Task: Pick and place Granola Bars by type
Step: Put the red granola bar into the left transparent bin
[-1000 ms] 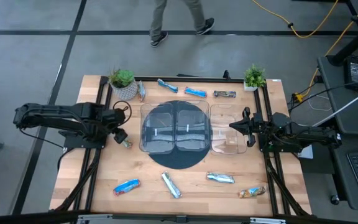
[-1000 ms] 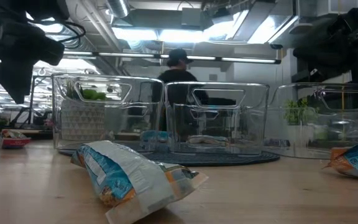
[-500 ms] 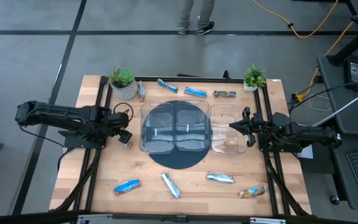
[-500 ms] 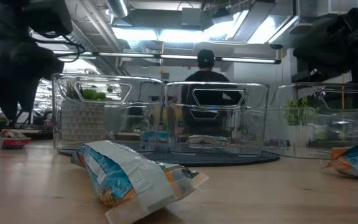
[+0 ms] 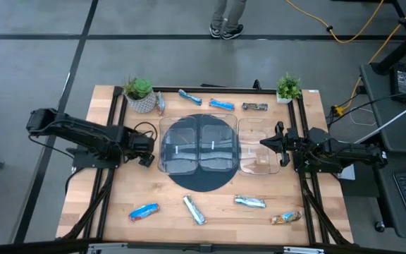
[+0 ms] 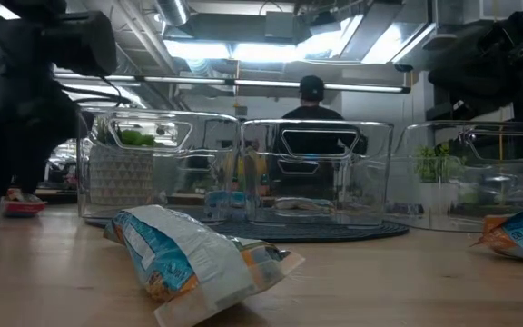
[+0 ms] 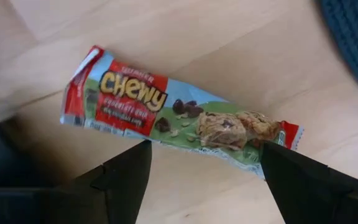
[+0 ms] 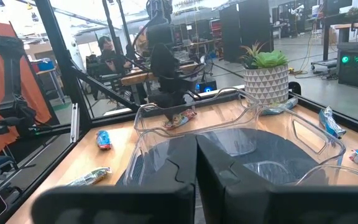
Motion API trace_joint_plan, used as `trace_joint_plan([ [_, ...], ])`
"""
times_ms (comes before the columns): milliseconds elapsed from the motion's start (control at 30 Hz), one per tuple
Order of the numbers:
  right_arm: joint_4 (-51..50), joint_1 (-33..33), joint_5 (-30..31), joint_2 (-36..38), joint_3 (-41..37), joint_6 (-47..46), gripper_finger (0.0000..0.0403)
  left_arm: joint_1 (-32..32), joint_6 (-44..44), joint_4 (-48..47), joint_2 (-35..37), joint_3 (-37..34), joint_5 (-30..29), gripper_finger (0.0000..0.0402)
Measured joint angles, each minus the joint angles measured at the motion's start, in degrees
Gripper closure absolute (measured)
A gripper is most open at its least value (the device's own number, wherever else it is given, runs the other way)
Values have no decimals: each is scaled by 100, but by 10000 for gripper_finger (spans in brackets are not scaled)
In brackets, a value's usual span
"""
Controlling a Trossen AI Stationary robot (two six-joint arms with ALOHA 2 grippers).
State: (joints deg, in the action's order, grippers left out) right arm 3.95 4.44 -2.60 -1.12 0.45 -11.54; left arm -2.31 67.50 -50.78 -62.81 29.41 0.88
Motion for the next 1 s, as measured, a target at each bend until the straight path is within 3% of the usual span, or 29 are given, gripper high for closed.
trace_joint_plan([
  [300, 0, 0, 0, 0, 0, 0, 395, -231, 380, 422, -739, 28, -205, 118],
  [433, 0, 1, -1, 1, -2, 1, 395, -337, 480, 488, -878, 27, -235, 137],
  [567, 0, 0, -1, 0, 0, 0, 395, -430, 549, 521, -886, 23, -253, 185],
  [833, -2, 0, -1, -1, 0, 0, 395, -555, 542, 426, -902, 138, -230, 321],
  [1000, 0, 1, 1, 1, 0, 1, 395, -595, 458, 281, -912, 324, -218, 365],
])
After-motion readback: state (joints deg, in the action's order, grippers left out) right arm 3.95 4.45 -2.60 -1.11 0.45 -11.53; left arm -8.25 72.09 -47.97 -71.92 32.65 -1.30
